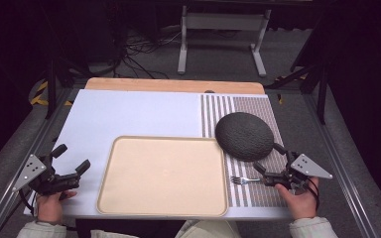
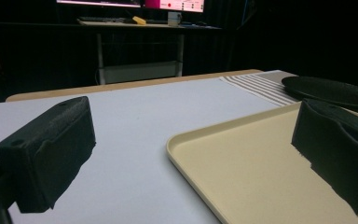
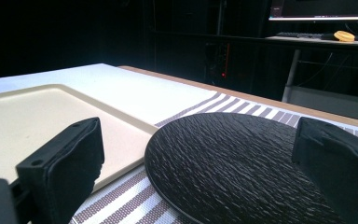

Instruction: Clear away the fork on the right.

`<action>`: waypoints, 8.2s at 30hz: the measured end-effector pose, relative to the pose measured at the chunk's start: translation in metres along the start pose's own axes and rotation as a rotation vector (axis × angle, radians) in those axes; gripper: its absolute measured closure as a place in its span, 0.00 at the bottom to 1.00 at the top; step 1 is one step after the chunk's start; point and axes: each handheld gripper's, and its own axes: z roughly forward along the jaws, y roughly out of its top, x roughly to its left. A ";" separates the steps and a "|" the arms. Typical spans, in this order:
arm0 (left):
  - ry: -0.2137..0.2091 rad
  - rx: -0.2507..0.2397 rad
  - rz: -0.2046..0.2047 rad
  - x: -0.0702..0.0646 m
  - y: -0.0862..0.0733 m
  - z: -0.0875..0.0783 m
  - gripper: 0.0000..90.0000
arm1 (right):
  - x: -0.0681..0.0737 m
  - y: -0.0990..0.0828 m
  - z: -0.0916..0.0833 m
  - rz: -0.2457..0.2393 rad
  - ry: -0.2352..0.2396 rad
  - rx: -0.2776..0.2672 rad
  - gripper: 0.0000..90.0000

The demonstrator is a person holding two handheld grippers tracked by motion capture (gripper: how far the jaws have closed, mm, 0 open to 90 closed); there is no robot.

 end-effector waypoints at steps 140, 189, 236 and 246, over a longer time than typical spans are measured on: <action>0.001 0.009 0.002 0.000 0.000 -0.001 0.00 | 0.012 0.041 0.078 -0.688 0.665 1.408 0.86; 0.004 0.005 -0.001 0.000 -0.001 -0.001 0.00 | 0.032 0.118 0.087 -0.354 0.465 1.150 0.86; -0.002 -0.001 0.002 0.000 0.000 -0.002 0.00 | 0.115 0.106 0.143 0.237 0.154 1.190 0.86; -0.004 -0.001 0.002 0.000 0.000 -0.002 0.00 | 0.122 0.098 0.150 0.300 0.123 1.209 0.86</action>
